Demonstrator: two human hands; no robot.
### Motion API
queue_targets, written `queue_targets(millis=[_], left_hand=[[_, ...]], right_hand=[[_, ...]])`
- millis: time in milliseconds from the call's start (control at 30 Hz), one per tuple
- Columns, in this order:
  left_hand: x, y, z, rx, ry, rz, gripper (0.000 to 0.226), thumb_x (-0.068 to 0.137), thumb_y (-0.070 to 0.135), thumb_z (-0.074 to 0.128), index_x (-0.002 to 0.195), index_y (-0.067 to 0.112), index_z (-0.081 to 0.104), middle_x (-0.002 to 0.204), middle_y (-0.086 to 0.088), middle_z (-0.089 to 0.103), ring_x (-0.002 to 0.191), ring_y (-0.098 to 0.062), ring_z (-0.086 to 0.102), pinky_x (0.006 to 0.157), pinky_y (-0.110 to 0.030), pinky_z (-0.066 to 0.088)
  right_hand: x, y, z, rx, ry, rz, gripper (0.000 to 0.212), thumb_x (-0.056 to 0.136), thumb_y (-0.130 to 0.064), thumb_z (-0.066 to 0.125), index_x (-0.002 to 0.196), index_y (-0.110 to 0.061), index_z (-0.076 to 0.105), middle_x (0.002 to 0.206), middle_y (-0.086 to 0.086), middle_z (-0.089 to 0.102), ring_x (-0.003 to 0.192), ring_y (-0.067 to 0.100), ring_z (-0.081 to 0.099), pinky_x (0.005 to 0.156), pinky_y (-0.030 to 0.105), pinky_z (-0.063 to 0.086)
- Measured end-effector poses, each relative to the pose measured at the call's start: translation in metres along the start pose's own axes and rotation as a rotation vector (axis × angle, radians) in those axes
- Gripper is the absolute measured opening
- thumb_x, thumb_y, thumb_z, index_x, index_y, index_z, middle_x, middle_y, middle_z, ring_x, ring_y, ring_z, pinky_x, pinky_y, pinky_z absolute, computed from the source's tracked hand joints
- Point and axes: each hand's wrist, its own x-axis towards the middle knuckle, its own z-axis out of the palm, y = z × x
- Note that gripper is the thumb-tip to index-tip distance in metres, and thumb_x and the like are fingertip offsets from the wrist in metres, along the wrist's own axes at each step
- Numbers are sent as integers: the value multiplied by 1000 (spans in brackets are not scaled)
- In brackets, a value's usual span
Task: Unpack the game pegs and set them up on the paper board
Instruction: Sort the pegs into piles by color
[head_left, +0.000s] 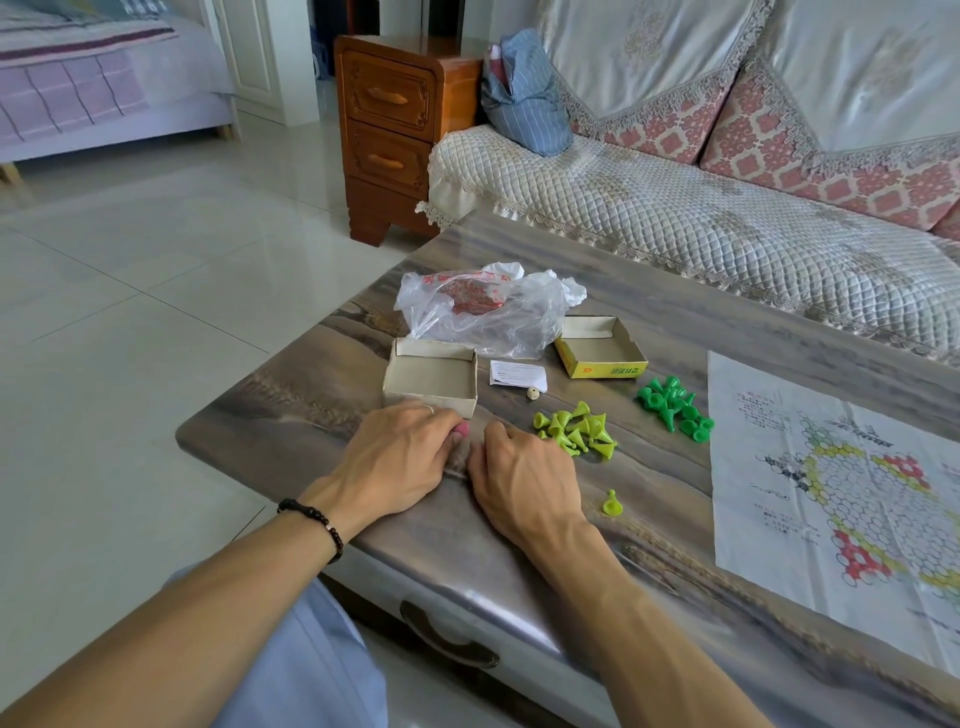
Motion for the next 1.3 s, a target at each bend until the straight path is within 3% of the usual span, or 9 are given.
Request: queue_targets(millis=[200,300,467,633,733,933,1033,1167,1300], left_hand=[[3,3,1,41,63,-35,30,89,31,42,82,16,67,59,-2,62,56,-26,62,42,-29,39],[5,3,2,30,84,-38,29,88,31,44,84,17,69,59,-3,63,54,-26,62,41,-29,39],[9,1,8,21,42,-95,26,92,34,44,87,20,65,61,-2,63,57,-27,61,43,-33,43],[12,7,10,13,2,-78,21,91,32,45,84,20,61,60,-1,64,54,-27,61,43,-28,32],[7,13,7,0,31,-55,28,95,34,40,89,20,64,59,-1,63,52,-25,61,40,-30,39],[12,18,7,82,61,-167,21,93,24,46,90,14,64,49,-2,58,42,-27,56,37,-30,39],[15,18,10,40,62,-211,22,94,27,43,93,16,62,53,-4,60,47,-32,59,39,-33,41],[20,28,15,-53,98,-197,34,95,32,36,93,14,64,55,-6,62,51,-33,60,41,-37,44],[28,46,22,-180,126,-184,30,97,29,40,95,12,65,60,-7,64,53,-34,60,45,-41,47]], right_hand=[[4,2,1,-35,-11,20,40,73,-27,78,48,-15,48,41,7,53,32,31,50,38,21,19],[6,1,0,-21,18,40,41,75,-28,70,43,-14,48,39,8,52,31,31,50,36,20,21],[0,5,4,68,23,136,43,83,-35,48,47,-11,48,42,11,53,37,35,52,39,23,22],[-8,9,0,89,-23,156,41,82,-33,55,48,-11,48,43,13,52,37,35,51,41,23,23],[-12,14,-3,110,-34,177,40,84,-31,56,51,-11,50,47,14,55,41,36,53,43,25,25],[-19,22,-9,150,-6,234,40,85,-30,58,52,-9,50,49,16,56,45,39,54,44,27,26],[-21,27,-10,183,-19,252,41,91,-34,50,60,-8,55,59,18,61,56,41,58,48,33,34],[-24,34,-17,238,36,260,42,90,-34,51,57,-9,53,56,18,61,55,42,57,48,32,33],[-22,39,-26,298,72,286,42,90,-37,47,55,-12,48,56,17,60,56,42,56,49,32,33]])
